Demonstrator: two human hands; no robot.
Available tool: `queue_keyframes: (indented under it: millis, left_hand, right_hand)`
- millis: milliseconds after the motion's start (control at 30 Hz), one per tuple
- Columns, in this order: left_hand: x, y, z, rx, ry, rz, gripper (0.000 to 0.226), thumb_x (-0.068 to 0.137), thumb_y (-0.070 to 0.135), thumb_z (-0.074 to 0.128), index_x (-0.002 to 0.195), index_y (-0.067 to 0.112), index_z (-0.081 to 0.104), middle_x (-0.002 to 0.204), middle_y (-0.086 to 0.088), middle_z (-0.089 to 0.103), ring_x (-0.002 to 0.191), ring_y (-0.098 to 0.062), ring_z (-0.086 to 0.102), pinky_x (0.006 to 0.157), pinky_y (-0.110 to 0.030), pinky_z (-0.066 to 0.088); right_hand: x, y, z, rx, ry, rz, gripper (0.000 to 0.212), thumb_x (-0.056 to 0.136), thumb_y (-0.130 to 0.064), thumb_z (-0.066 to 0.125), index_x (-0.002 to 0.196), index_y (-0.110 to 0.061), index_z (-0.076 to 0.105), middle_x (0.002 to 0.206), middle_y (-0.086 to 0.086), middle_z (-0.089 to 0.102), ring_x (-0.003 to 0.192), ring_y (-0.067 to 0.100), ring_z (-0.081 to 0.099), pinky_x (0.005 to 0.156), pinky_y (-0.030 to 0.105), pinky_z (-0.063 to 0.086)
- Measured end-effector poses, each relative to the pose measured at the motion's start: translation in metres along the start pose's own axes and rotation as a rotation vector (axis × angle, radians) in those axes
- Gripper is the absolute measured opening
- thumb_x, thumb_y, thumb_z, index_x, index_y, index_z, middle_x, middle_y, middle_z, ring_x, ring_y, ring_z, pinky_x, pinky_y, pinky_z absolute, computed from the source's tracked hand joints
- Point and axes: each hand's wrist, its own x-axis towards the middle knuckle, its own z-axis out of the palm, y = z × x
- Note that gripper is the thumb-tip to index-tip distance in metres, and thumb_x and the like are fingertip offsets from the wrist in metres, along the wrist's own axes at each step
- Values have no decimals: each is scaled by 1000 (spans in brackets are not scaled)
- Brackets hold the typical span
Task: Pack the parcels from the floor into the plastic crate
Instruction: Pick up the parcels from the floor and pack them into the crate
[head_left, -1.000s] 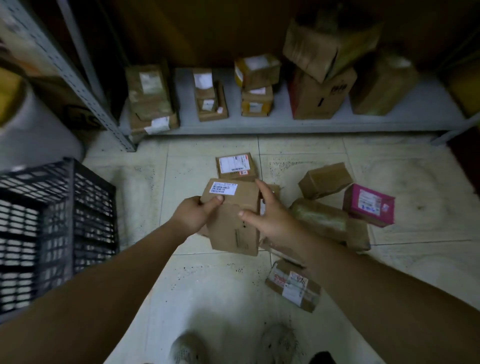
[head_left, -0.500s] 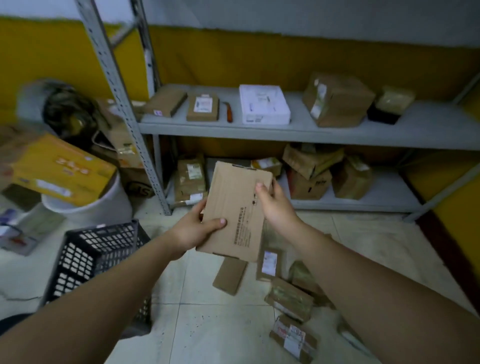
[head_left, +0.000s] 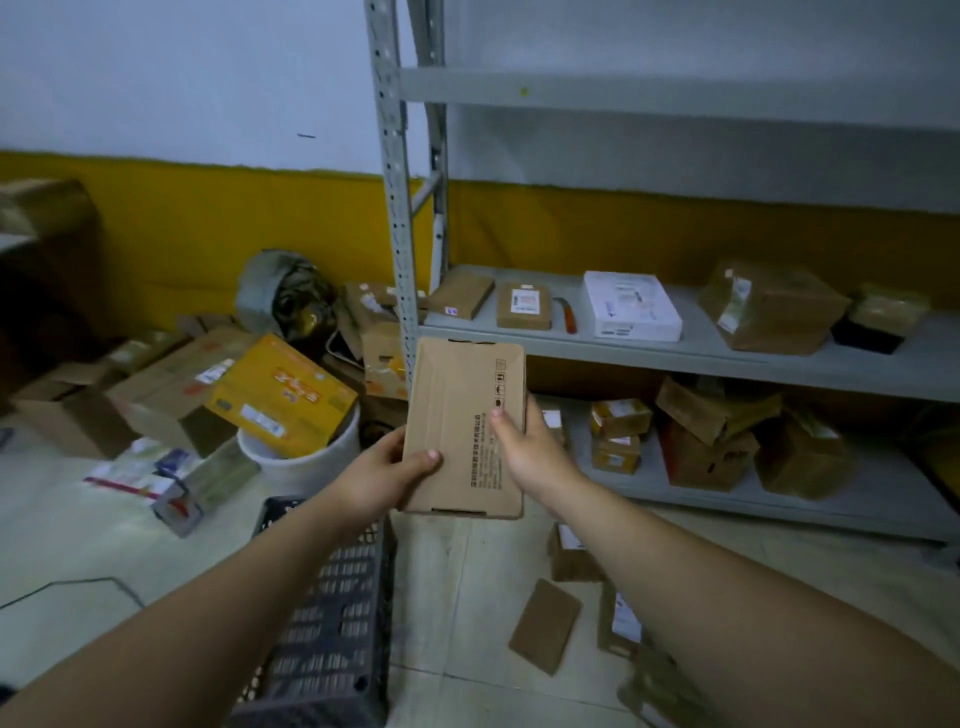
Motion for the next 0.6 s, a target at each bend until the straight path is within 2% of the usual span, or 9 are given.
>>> queue_keyframes:
  millis: [100, 167, 233, 333, 467, 600]
  left_hand:
    - [-6, -10, -67, -21, 62, 2, 32, 93, 22, 56, 123, 24, 45, 102, 5, 63, 91, -11, 61, 75, -24, 50]
    - [-8, -24, -119, -26, 99, -15, 41, 92, 23, 57, 131, 19, 43, 112, -2, 62, 98, -17, 62, 85, -31, 51]
    - [-8, -37, -164, -20, 109, -47, 53, 91, 28, 59, 139, 18, 38, 123, -7, 60, 105, -22, 62, 93, -39, 50]
    - [-4, -52, -222, -34, 109, -77, 51, 92, 31, 56, 139, 21, 39, 120, -5, 61, 102, -19, 63, 86, -35, 52]
    - [14, -70, -262, -38, 92, -111, 45, 94, 30, 53, 137, 22, 42, 118, -3, 63, 97, -15, 64, 72, -26, 51]
    - [46, -95, -283, -34, 93, -145, 46, 93, 30, 54, 138, 24, 42, 118, -1, 63, 97, -12, 64, 70, -23, 51]
  right_hand:
    - [13, -20, 72, 21, -1, -13, 46, 99, -38, 45, 143, -34, 34, 131, -6, 55, 113, 17, 56, 92, 36, 47]
    - [23, -31, 126, 41, -28, 3, 45, 99, -36, 46, 143, -32, 36, 129, -8, 55, 111, 16, 56, 95, 38, 48]
    - [31, -38, 170, 70, -59, 30, 47, 99, -36, 46, 144, -31, 34, 132, -5, 55, 117, 19, 55, 99, 42, 47]
    - [42, -43, 226, 59, -107, 64, 54, 98, -37, 48, 147, -32, 27, 135, -5, 54, 123, 21, 53, 102, 44, 45]
    - [69, -35, 269, 31, -151, 113, 63, 97, -39, 49, 151, -33, 18, 138, -7, 52, 121, 18, 53, 103, 42, 44]
    - [110, -17, 295, 37, -162, 121, 48, 98, -34, 49, 143, -35, 32, 127, -8, 57, 104, 11, 56, 95, 37, 48]
